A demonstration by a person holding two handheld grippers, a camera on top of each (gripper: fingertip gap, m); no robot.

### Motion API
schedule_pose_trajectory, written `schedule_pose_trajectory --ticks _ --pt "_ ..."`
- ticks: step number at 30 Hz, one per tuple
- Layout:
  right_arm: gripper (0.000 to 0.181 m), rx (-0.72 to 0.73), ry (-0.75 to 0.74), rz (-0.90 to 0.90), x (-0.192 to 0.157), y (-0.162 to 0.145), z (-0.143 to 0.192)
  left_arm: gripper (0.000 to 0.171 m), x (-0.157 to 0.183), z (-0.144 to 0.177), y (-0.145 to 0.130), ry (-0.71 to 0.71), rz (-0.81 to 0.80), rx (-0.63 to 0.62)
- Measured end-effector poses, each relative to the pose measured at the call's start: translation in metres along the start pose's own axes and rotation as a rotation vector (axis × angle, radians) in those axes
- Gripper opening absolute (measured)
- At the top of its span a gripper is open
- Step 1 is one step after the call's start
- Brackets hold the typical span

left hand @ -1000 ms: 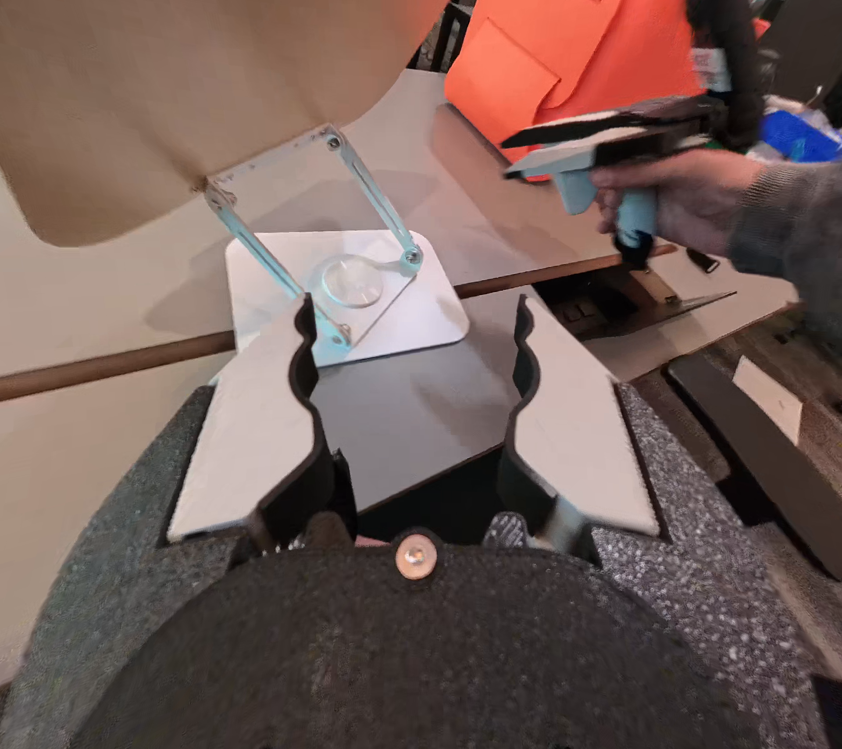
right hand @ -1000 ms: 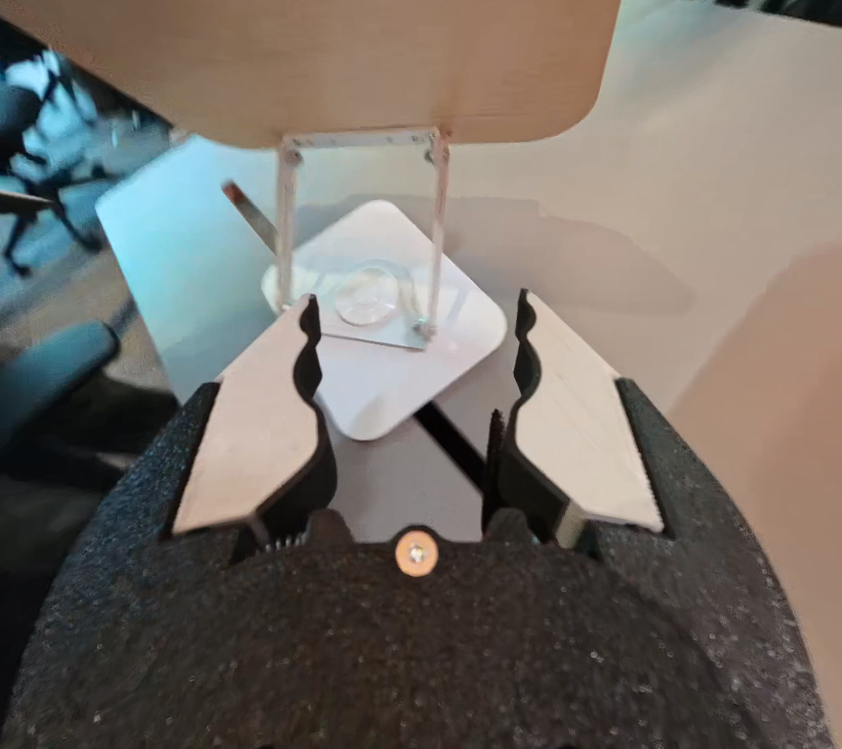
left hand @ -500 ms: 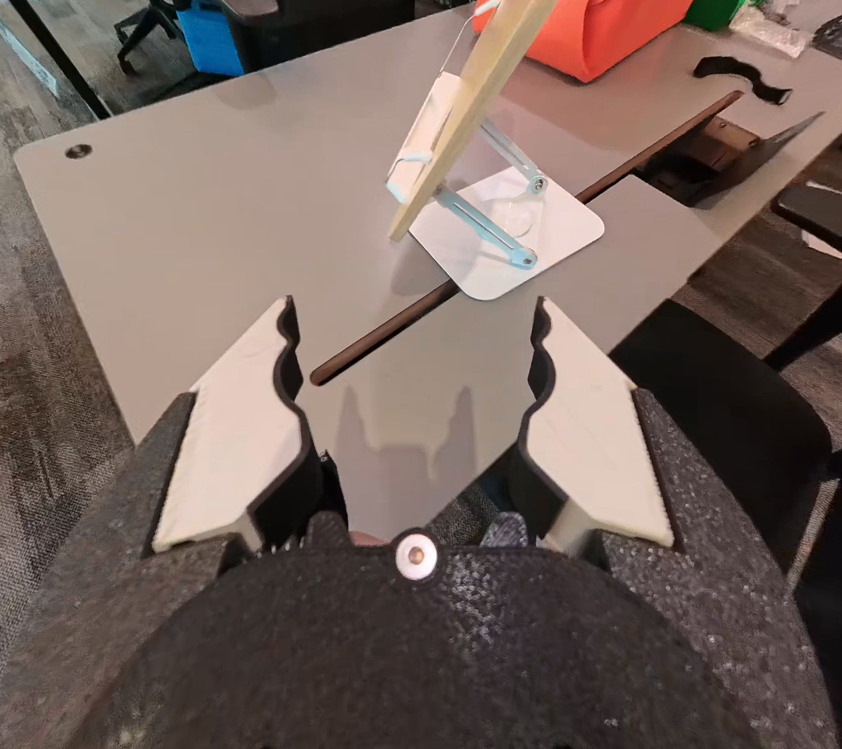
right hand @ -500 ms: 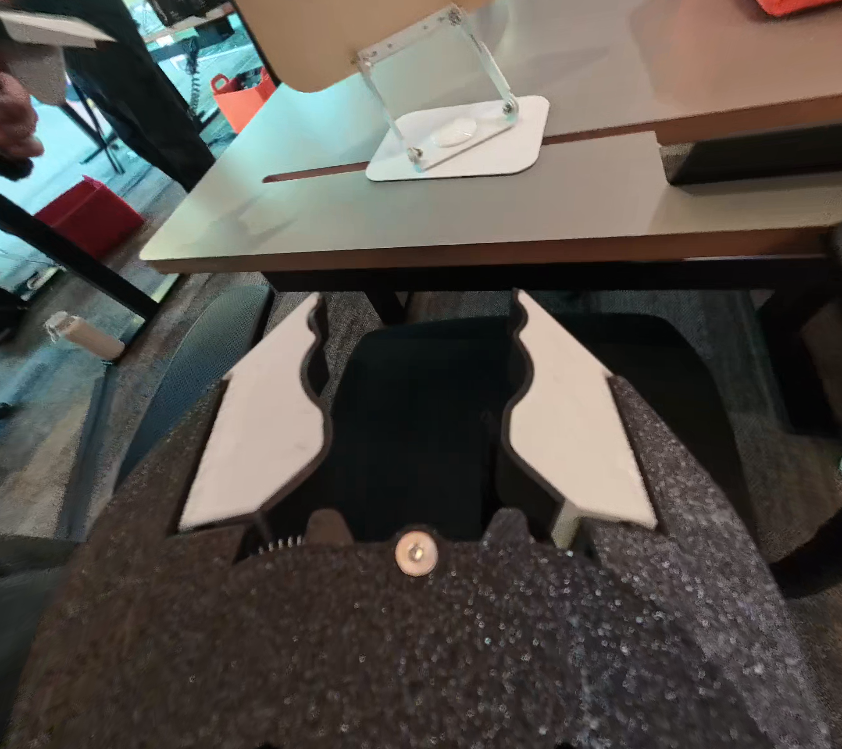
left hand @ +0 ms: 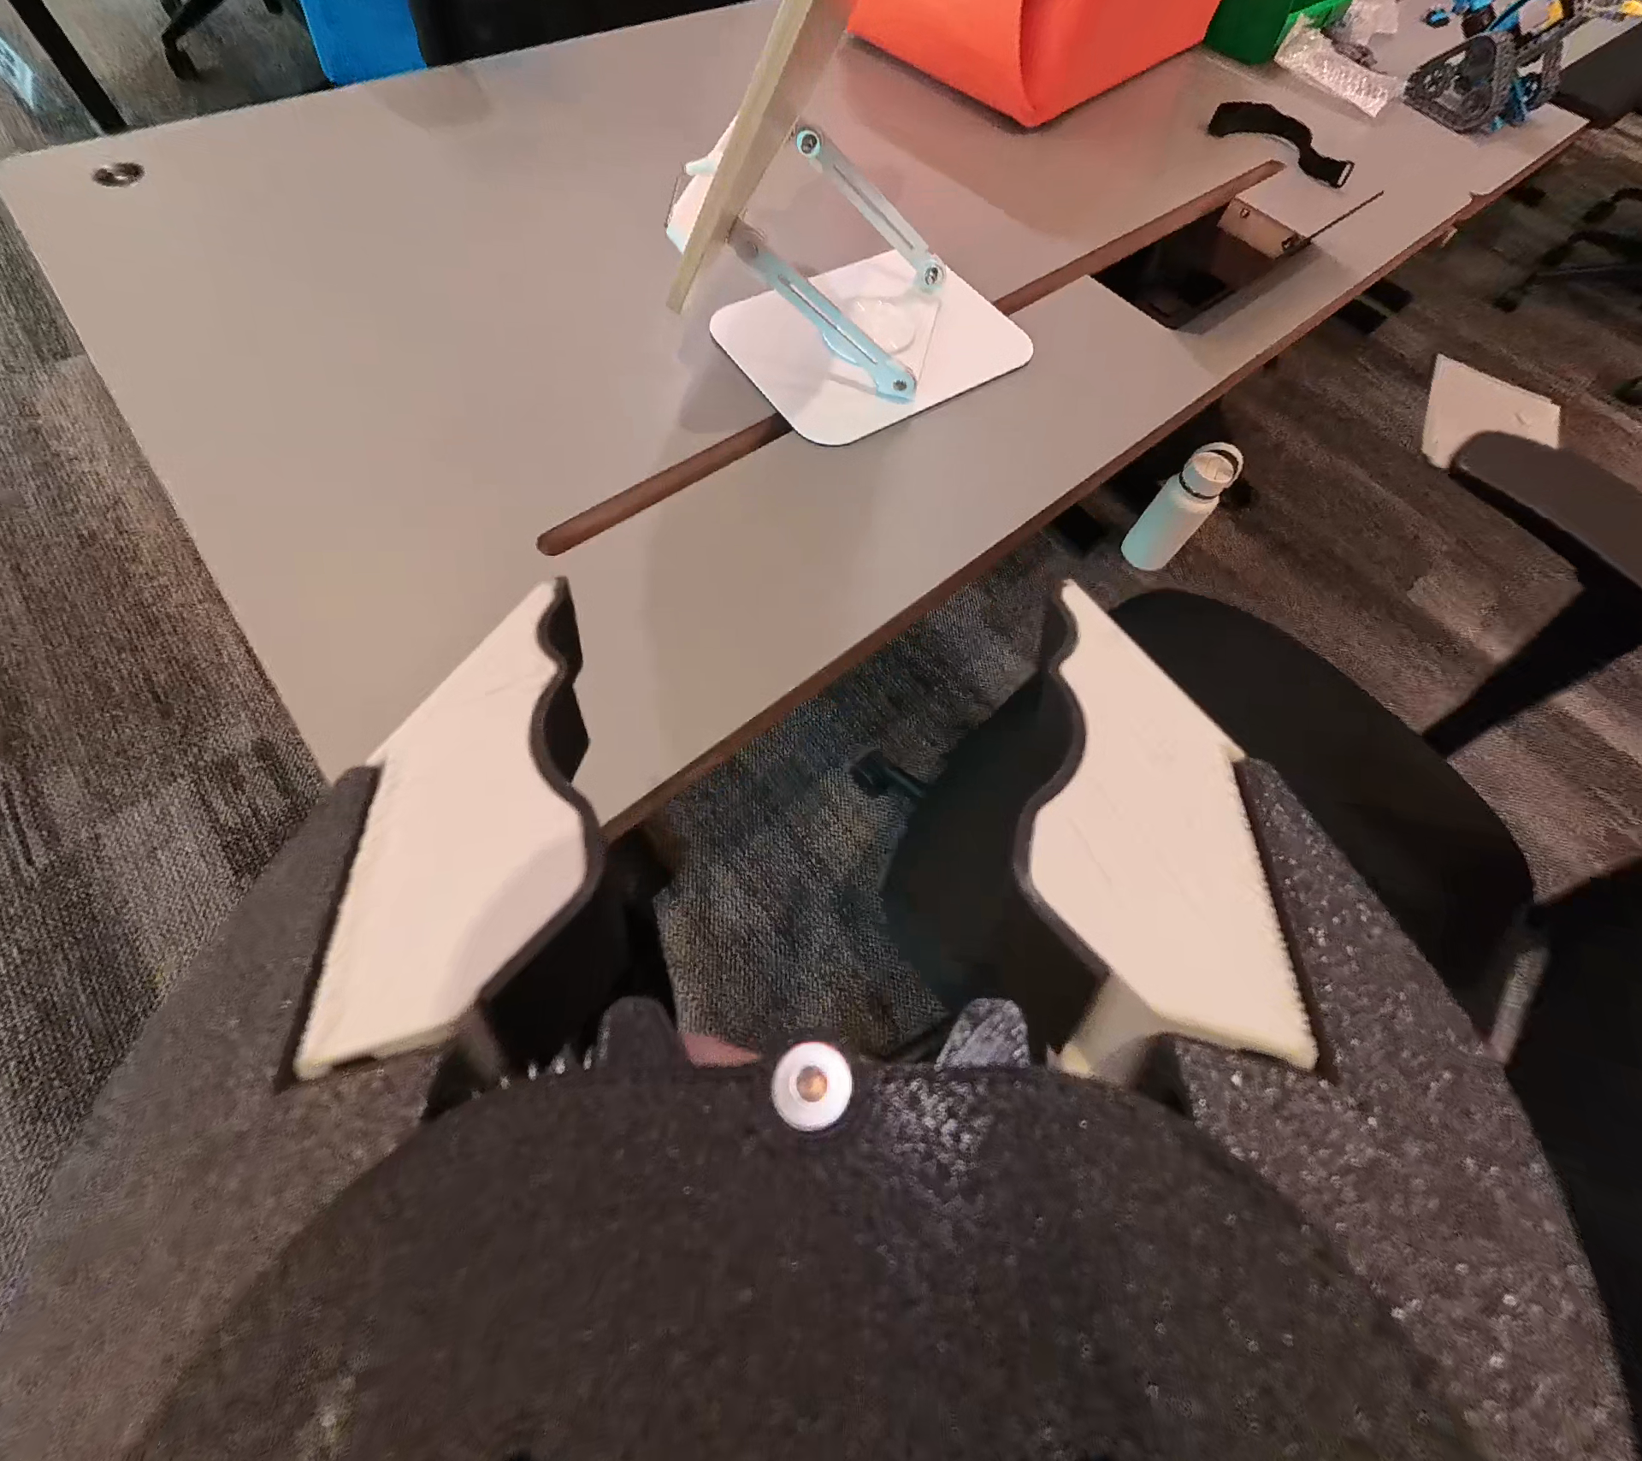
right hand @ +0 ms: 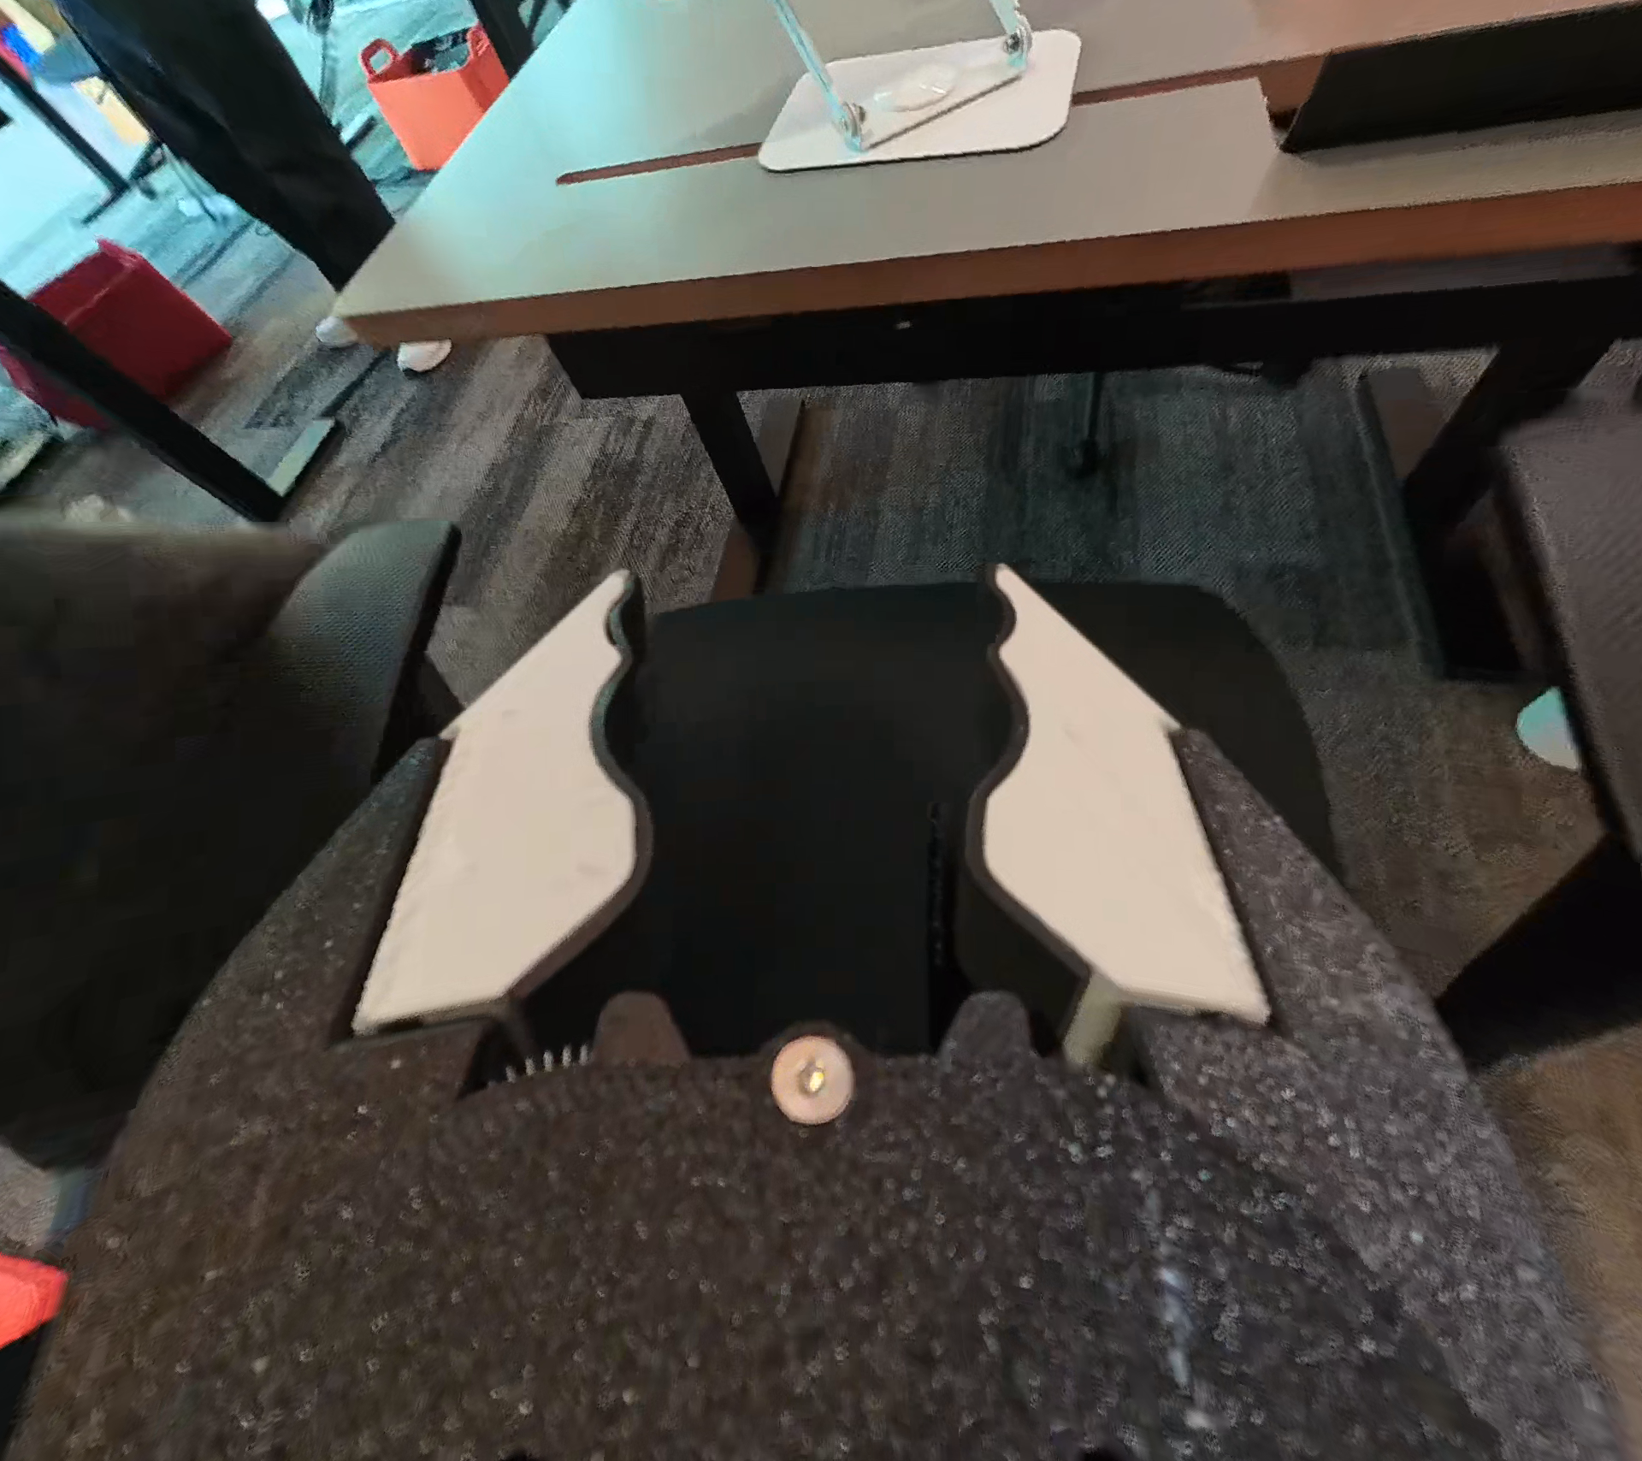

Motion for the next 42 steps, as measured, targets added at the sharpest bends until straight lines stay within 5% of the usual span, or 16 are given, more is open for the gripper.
schedule_pose_trajectory --ticks 6,10,15,19,25,30,34,37,42 --pt "0.074 -0.147 -0.024 0.053 0.031 -0.024 0.044 0.104 -0.004 0.007 0.03 0.019 0.035 0.009" --pt "0.077 0.072 -0.107 -0.052 0.052 0.022 0.047 0.106 -0.018 0.009 0.054 0.039 0.031 0.046" --pt "0.085 0.2 -0.039 0.043 0.055 0.134 -0.039 0.106 -0.041 0.003 0.081 0.055 0.058 0.094" --pt "0.091 0.266 0.112 0.059 0.066 0.216 -0.126 0.106 -0.051 -0.014 0.078 0.042 0.105 0.079" --pt "0.093 0.2 0.361 0.159 0.106 0.28 -0.259 0.106 -0.051 -0.088 0.062 0.159 0.205 0.099" --pt "0.089 0.135 0.582 0.216 0.142 0.275 -0.35 0.103 -0.037 -0.177 0.05 0.246 0.244 0.154" --pt "0.086 0.138 0.696 0.242 0.161 0.247 -0.381 0.098 0.001 -0.225 0.014 0.221 0.233 0.162" --pt "0.084 0.123 0.725 0.229 0.168 0.216 -0.377 0.096 0.039 -0.229 -0.029 0.277 0.303 0.161" --pt "0.076 0.147 0.796 0.242 0.16 0.157 -0.325 0.097 0.112 -0.202 -0.082 0.252 0.298 0.338"
Point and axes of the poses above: each gripper's, where its closed fingertips meet, z back along the fingers, y out of its top, x = y × z across the jaws, the point moved 8 cm from there along z, back along the fingers, and after that the axes turned 2 degrees about y, right-handed, at the moved point
